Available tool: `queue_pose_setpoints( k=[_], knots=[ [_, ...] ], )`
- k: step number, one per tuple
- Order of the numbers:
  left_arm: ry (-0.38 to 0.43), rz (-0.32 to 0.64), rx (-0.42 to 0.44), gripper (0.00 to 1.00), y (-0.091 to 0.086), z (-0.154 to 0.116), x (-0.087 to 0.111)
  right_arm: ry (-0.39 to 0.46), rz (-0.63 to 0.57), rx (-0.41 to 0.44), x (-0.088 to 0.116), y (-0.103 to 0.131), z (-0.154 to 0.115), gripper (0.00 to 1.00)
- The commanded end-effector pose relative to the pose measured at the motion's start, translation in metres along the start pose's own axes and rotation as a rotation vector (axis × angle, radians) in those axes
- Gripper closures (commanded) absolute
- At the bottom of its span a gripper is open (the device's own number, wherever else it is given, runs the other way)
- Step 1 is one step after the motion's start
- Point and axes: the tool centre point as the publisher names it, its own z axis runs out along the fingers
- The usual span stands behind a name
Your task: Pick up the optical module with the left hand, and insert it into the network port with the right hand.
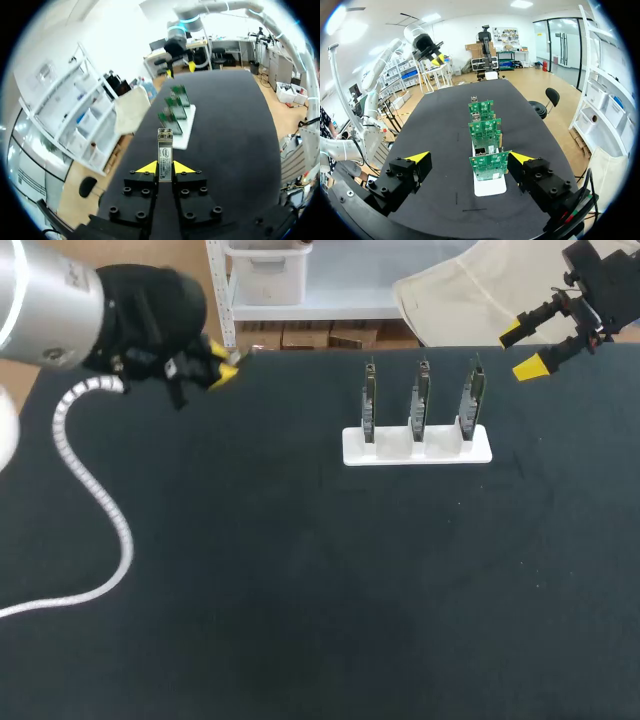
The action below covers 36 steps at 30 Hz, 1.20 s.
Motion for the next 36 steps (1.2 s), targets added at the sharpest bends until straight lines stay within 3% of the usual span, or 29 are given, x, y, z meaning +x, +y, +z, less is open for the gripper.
queue_pose_setpoints(
  k=[1, 10, 17, 21, 36],
  knots=[
    [-0.104, 0.022, 0.008, 1.00, 0.018, 0.024, -0.023, 0.001, 0.000, 0.003, 0.000, 0.001, 0.000, 0.00],
    [-0.346, -0.020, 0.023, 1.00, 0.033, 0.052, -0.083, 0.001, 0.000, 0.003, 0.000, 0.001, 0.000, 0.00],
    [-0.457, -0.059, 0.053, 1.00, 0.038, 0.073, -0.113, 0.001, 0.000, 0.003, 0.000, 0.001, 0.000, 0.00],
    [-0.461, -0.030, 0.060, 1.00, 0.040, 0.080, -0.123, 0.001, 0.000, 0.003, 0.000, 0.001, 0.000, 0.00],
    [-0.452, -0.017, 0.062, 1.00, 0.040, 0.080, -0.123, 0.001, 0.000, 0.003, 0.000, 0.001, 0.000, 0.00]
  ],
)
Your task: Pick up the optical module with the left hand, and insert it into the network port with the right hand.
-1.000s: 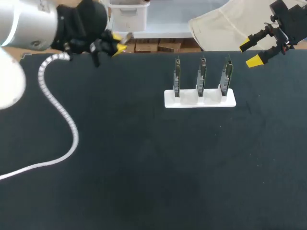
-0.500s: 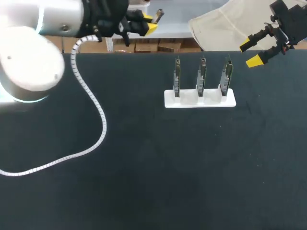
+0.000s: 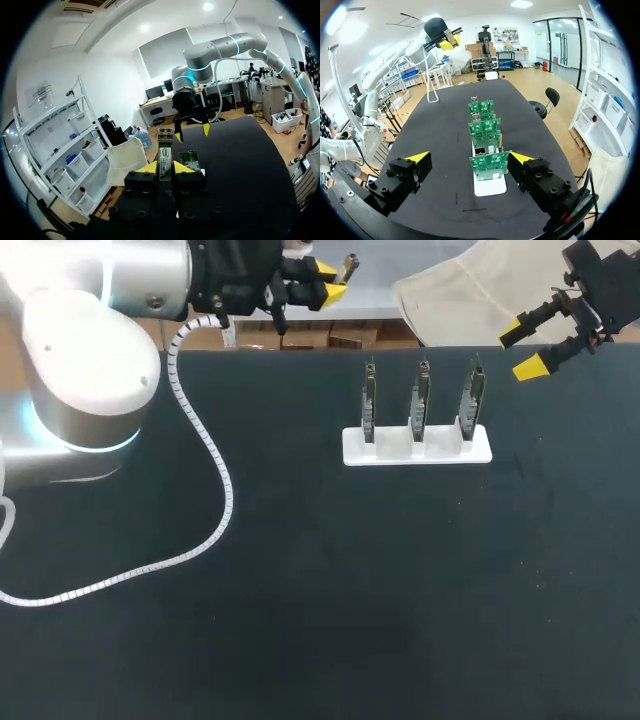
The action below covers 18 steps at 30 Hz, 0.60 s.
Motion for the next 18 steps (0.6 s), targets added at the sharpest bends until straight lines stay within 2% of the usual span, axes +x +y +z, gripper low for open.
queue_pose_setpoints(
  k=[1, 7, 9, 15, 17, 18],
  knots=[
    [-0.027, 0.002, -0.001, 1.00, 0.000, 0.000, 0.002, 0.001, 0.000, 0.003, 0.000, 0.001, 0.000, 0.00],
    [-0.027, 0.002, -0.001, 1.00, 0.000, 0.000, 0.002, 0.001, 0.000, 0.003, 0.000, 0.001, 0.000, 0.00],
    [-0.089, 0.016, -0.020, 1.00, 0.004, 0.011, 0.000, 0.001, 0.000, 0.003, 0.000, 0.001, 0.000, 0.00],
    [-0.194, 0.078, 0.035, 1.00, 0.029, 0.054, -0.023, 0.001, 0.000, 0.003, 0.000, 0.001, 0.000, 0.00],
    [-0.260, 0.022, 0.011, 1.00, 0.033, 0.067, -0.027, 0.001, 0.000, 0.003, 0.000, 0.001, 0.000, 0.00],
    [-0.274, 0.012, 0.025, 1.00, 0.035, 0.073, -0.030, 0.001, 0.000, 0.003, 0.000, 0.001, 0.000, 0.00]
  ],
)
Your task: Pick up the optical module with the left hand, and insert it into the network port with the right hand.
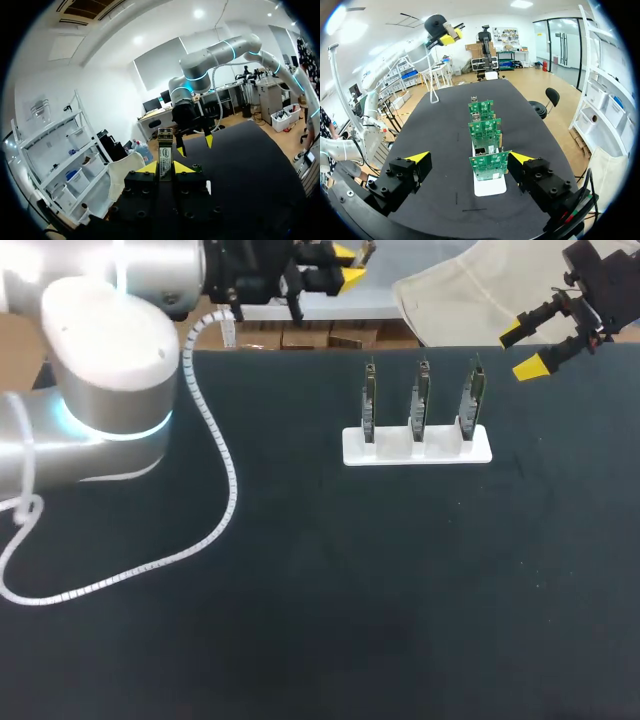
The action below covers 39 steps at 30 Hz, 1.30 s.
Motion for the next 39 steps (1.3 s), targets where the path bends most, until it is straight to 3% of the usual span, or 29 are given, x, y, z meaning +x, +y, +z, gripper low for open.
queue_pose_setpoints(
  k=[1, 6, 14, 26, 33, 39],
  knots=[
    [-0.153, -0.037, 0.016, 1.00, 0.024, 0.052, 0.002, 0.001, 0.000, 0.003, 0.000, 0.001, 0.000, 0.00],
    [-0.193, -0.014, 0.110, 1.00, 0.028, 0.074, -0.013, 0.001, 0.000, 0.003, 0.000, 0.001, 0.000, 0.00],
    [-0.223, -0.090, 0.266, 1.00, 0.005, 0.096, -0.018, 0.001, 0.000, 0.003, 0.000, 0.001, 0.000, 0.00],
    [-0.262, -0.179, 0.307, 1.00, -0.012, 0.121, -0.018, 0.001, 0.000, 0.003, 0.000, 0.001, 0.000, 0.00],
    [-0.246, -0.124, 0.328, 1.00, -0.007, 0.136, -0.022, 0.001, 0.000, 0.003, 0.000, 0.001, 0.000, 0.00],
    [-0.230, -0.133, 0.358, 1.00, -0.006, 0.149, -0.012, 0.001, 0.000, 0.003, 0.000, 0.001, 0.000, 0.00]
  ],
)
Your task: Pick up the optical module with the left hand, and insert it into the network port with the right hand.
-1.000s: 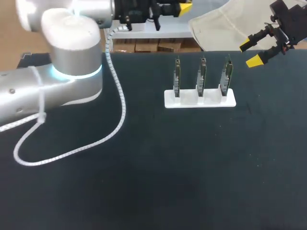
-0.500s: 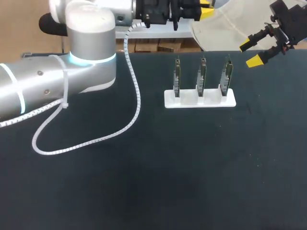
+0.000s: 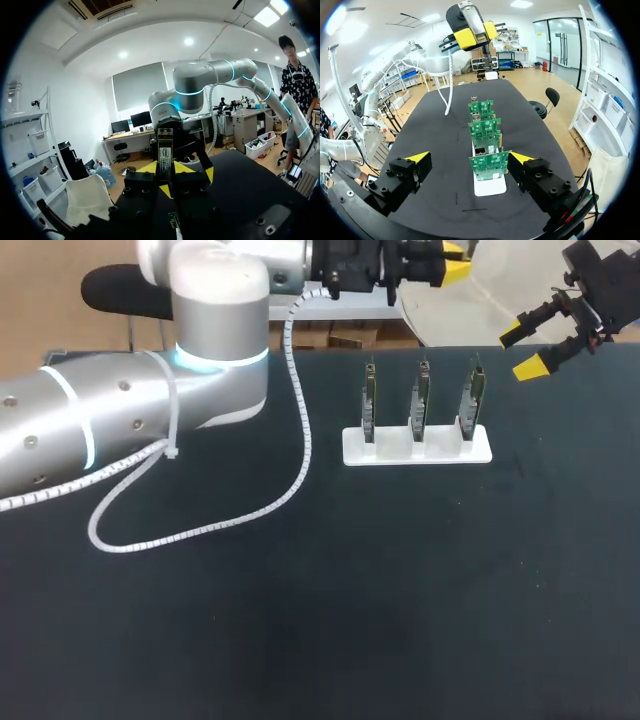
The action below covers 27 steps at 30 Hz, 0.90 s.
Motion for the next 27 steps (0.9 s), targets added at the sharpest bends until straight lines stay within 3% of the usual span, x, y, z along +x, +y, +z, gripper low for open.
queue_pose_setpoints(
  k=[1, 8, 17, 27],
  knots=[
    [-0.004, -0.028, 0.042, 1.00, 0.015, 0.010, 0.010, 0.001, 0.000, 0.003, 0.000, 0.001, 0.000, 0.00],
    [-0.029, -0.109, 0.013, 1.00, 0.010, 0.011, 0.020, 0.001, 0.000, 0.003, 0.000, 0.001, 0.000, 0.00],
    [-0.035, -0.152, 0.050, 1.00, 0.002, 0.018, 0.030, 0.001, 0.000, 0.003, 0.000, 0.001, 0.000, 0.00],
    [0.012, -0.195, 0.026, 1.00, -0.006, 0.022, 0.041, 0.001, 0.000, 0.003, 0.000, 0.001, 0.000, 0.00]
  ],
)
